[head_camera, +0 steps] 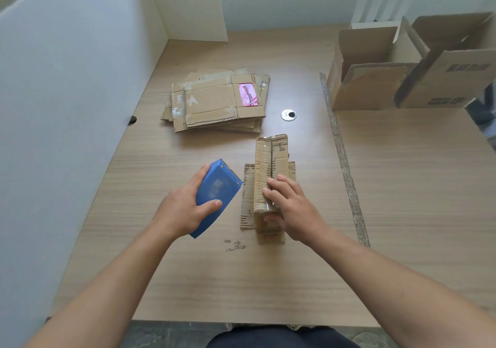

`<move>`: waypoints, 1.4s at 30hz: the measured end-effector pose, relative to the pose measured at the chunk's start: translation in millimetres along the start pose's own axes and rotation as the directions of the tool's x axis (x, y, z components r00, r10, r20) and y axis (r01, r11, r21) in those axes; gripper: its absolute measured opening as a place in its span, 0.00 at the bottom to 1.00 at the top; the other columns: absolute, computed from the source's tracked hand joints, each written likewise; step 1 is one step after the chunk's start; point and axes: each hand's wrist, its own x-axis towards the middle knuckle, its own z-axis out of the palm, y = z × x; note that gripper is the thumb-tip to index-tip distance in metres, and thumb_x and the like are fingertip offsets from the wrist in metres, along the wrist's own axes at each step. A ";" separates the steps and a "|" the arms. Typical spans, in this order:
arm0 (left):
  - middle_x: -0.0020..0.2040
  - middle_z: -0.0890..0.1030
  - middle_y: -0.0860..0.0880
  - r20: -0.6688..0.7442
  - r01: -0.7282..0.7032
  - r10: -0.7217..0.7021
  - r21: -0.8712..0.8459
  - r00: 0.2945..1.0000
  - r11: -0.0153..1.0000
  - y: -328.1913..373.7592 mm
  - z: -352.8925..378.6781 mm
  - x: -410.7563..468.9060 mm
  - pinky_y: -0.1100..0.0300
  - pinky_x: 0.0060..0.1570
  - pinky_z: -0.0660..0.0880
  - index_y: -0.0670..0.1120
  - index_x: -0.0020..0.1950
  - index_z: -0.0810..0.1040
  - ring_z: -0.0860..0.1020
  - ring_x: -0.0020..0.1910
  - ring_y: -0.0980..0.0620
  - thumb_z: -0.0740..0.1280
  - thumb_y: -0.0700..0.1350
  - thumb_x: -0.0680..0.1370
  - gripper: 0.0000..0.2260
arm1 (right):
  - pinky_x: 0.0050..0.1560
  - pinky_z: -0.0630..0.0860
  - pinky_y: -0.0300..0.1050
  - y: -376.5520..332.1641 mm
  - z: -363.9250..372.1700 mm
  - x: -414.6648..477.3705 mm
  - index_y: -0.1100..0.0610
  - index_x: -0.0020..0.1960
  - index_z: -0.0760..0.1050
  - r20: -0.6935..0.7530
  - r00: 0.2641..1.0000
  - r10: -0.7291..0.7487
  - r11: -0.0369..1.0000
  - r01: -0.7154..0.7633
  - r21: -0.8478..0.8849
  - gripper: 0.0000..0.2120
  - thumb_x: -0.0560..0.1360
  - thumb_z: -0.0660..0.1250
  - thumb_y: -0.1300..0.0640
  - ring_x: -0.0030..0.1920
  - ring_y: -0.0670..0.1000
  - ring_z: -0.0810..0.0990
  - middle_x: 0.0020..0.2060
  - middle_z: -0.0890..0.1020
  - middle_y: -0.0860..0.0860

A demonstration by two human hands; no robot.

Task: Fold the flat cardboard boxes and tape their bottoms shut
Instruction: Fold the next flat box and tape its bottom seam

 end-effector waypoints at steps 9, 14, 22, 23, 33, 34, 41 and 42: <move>0.57 0.78 0.57 0.063 -0.242 0.243 -0.013 0.968 0.970 1.7 -8.2 -7.6 0.53 0.52 0.75 0.78 0.71 0.46 0.77 0.51 0.51 0.68 0.56 0.77 0.36 | 0.74 0.61 0.55 13.6 -22.0 1.8 0.52 0.76 0.66 0.146 0.988 -0.045 0.999 0.046 -0.002 0.35 0.74 0.73 0.45 0.80 0.52 0.52 0.78 0.60 0.48; 0.53 0.75 0.62 0.081 -0.375 0.369 0.081 0.926 0.924 2.9 -15.4 -14.2 0.55 0.46 0.75 0.81 0.68 0.43 0.74 0.45 0.54 0.69 0.54 0.77 0.39 | 0.67 0.67 0.58 15.3 -30.8 -18.8 0.56 0.70 0.74 -0.092 0.994 -0.053 0.998 0.056 0.024 0.26 0.75 0.73 0.50 0.77 0.59 0.59 0.74 0.68 0.53; 0.59 0.78 0.57 0.088 -0.518 0.512 0.203 0.855 0.831 5.4 -23.0 -17.8 0.55 0.44 0.76 0.76 0.73 0.42 0.78 0.50 0.51 0.67 0.59 0.76 0.38 | 0.65 0.72 0.53 5.6 -33.6 -28.4 0.60 0.63 0.80 -0.238 0.968 0.074 0.970 -0.015 0.242 0.16 0.77 0.69 0.57 0.63 0.57 0.77 0.61 0.80 0.54; 0.58 0.79 0.57 0.098 -0.542 0.535 0.224 0.839 0.810 6.9 -23.6 -17.6 0.55 0.42 0.76 0.75 0.74 0.43 0.79 0.51 0.50 0.65 0.61 0.76 0.36 | 0.64 0.73 0.50 3.2 -36.5 -26.9 0.59 0.63 0.79 -0.244 0.966 0.087 0.964 -0.020 0.265 0.16 0.77 0.68 0.56 0.61 0.54 0.78 0.60 0.80 0.53; 0.42 0.76 0.56 0.202 -0.721 0.704 0.356 0.681 0.595 29.6 -26.7 -15.8 0.62 0.34 0.72 0.60 0.78 0.57 0.76 0.38 0.53 0.61 0.60 0.76 0.31 | 0.56 0.65 0.28 -12.2 -50.3 -12.6 0.47 0.78 0.61 -0.023 0.998 0.057 0.909 -0.042 0.415 0.31 0.78 0.68 0.50 0.57 0.41 0.71 0.63 0.70 0.39; 0.41 0.75 0.56 0.209 -0.730 0.713 0.360 0.670 0.581 31.8 -26.8 -15.8 0.62 0.33 0.70 0.59 0.78 0.58 0.74 0.36 0.53 0.61 0.60 0.76 0.31 | 0.56 0.64 0.28 -13.9 -51.7 -10.7 0.47 0.78 0.61 -0.008 0.997 0.080 0.901 -0.069 0.428 0.31 0.78 0.68 0.49 0.58 0.41 0.71 0.64 0.69 0.39; 0.42 0.73 0.57 0.201 -0.769 0.756 0.336 0.623 0.545 39.8 -29.9 -16.4 0.65 0.36 0.64 0.60 0.79 0.55 0.71 0.37 0.56 0.62 0.60 0.76 0.33 | 0.59 0.73 0.48 -23.3 -59.7 0.3 0.55 0.50 0.82 0.039 0.983 0.177 0.831 -0.171 0.529 0.05 0.77 0.70 0.55 0.59 0.49 0.75 0.56 0.80 0.46; 0.42 0.72 0.57 0.197 -0.767 0.756 0.340 0.624 0.544 40.4 -30.3 -16.2 0.66 0.37 0.63 0.60 0.79 0.55 0.70 0.38 0.56 0.63 0.60 0.76 0.33 | 0.58 0.73 0.49 -23.5 -60.6 -0.2 0.55 0.47 0.82 0.037 0.981 0.188 0.819 -0.177 0.546 0.04 0.77 0.71 0.55 0.58 0.50 0.75 0.54 0.81 0.46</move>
